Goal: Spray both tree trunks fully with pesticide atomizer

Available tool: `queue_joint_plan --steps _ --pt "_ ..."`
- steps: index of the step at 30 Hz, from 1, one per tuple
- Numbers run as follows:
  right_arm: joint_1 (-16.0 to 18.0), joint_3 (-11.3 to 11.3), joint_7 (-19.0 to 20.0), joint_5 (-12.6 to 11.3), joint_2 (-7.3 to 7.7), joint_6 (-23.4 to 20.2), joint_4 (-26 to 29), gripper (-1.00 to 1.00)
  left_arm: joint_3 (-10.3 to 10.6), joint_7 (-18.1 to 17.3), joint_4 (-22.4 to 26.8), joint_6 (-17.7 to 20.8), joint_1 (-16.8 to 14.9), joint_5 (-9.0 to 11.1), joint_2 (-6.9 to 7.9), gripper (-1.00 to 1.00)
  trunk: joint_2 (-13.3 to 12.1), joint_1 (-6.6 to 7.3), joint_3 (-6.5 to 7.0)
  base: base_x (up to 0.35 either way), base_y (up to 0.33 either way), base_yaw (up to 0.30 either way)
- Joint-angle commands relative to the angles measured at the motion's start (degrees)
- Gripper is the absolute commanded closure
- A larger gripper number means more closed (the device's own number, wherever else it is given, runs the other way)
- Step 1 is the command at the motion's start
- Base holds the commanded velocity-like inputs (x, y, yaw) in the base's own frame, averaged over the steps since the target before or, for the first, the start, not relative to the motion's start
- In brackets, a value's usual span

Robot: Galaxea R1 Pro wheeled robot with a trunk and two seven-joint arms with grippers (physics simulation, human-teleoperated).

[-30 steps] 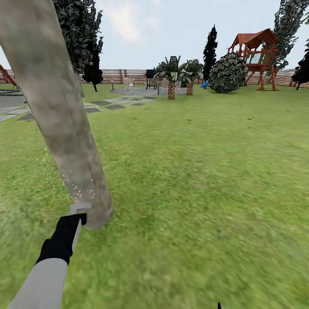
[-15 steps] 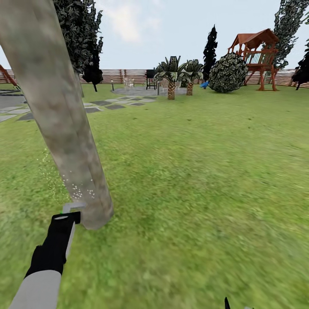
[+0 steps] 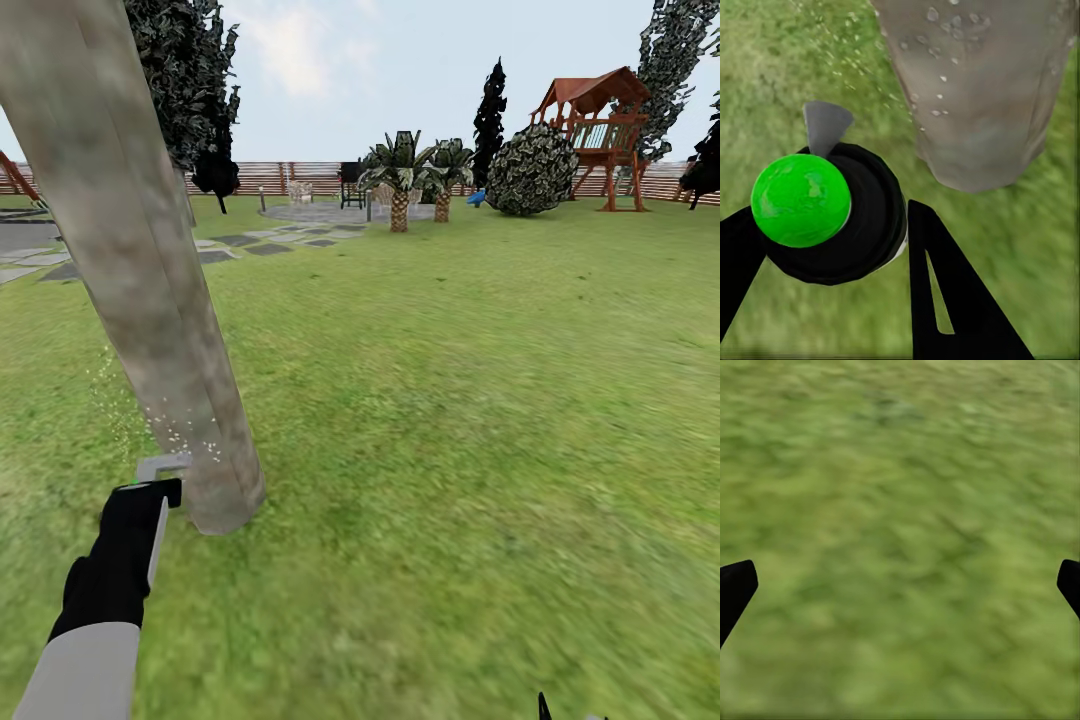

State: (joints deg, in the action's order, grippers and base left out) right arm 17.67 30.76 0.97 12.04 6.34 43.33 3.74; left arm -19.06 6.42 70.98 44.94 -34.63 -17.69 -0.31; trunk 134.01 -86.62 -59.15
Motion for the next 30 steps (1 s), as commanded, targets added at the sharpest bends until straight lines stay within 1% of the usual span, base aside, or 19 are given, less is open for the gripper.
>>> queue_joint_plan --steps 1,2,4,5,6,7,9,11,15,20,24,30 --pt "0.0 0.0 0.0 0.0 -0.01 0.0 0.0 -1.00 0.6 -1.9 0.2 0.3 -0.2 -0.2 -0.21 1.00 0.0 0.00 0.00 0.000 0.000 0.000" --pt "0.0 0.0 0.0 0.0 -0.01 0.0 0.0 -1.00 1.3 -4.3 0.4 0.4 -0.2 -0.2 -0.03 1.00 0.0 0.00 0.00 0.000 0.000 0.000" --pt "0.0 0.0 0.1 0.0 0.09 0.0 0.0 -1.00 1.7 -8.4 1.2 0.8 -0.3 -0.3 0.33 1.00 0.0 0.00 0.00 0.000 0.000 0.000" --pt "0.0 0.0 0.1 0.0 0.19 0.0 0.1 -1.00 1.8 -9.9 1.7 2.0 -0.3 -0.4 0.51 1.00 0.0 0.00 0.00 0.000 0.000 0.000" --pt "0.0 0.0 0.1 0.0 0.18 0.0 0.1 -1.00 1.8 -10.6 2.3 3.5 -0.3 -0.6 0.60 1.00 0.0 0.00 0.00 0.000 0.000 0.113" --pt "0.0 0.0 0.1 0.0 0.18 0.0 0.1 -1.00 1.8 -10.7 3.3 3.9 -0.4 -0.6 0.63 1.00 0.0 0.00 0.00 0.000 0.000 0.194" --pt "0.0 0.0 0.1 0.0 0.17 0.0 0.1 -1.00 2.0 -10.9 6.7 4.5 -0.3 -0.7 0.63 1.00 0.0 0.00 0.00 0.000 0.000 0.248" --pt "0.0 0.0 0.1 0.0 0.17 0.0 0.1 -1.00 2.0 -10.8 8.6 5.5 -0.3 -0.8 0.83 1.00 0.0 0.00 0.00 0.000 0.000 0.271" --pt "0.0 0.0 0.1 0.0 0.17 0.0 0.0 -1.00 1.9 -10.8 9.1 6.1 -0.4 -0.8 0.96 1.00 0.0 0.00 0.00 0.102 -0.142 0.215" --pt "0.0 0.0 0.1 0.0 1.00 0.0 0.1 -1.00 2.0 -10.8 9.1 6.1 -0.2 -0.8 0.90 1.00 0.0 0.00 0.00 0.182 -0.227 0.014" --pt "0.0 -0.1 0.1 0.0 1.13 0.0 0.1 -1.00 1.9 -10.6 9.1 6.1 -0.2 -0.8 0.92 1.00 0.0 0.00 0.00 0.106 -0.250 0.029" --pt "0.0 -0.1 0.1 0.0 1.13 0.0 0.1 -1.00 1.8 -10.6 9.2 6.0 0.4 -0.9 0.89 1.00 0.0 0.00 0.00 0.007 -0.271 0.244"
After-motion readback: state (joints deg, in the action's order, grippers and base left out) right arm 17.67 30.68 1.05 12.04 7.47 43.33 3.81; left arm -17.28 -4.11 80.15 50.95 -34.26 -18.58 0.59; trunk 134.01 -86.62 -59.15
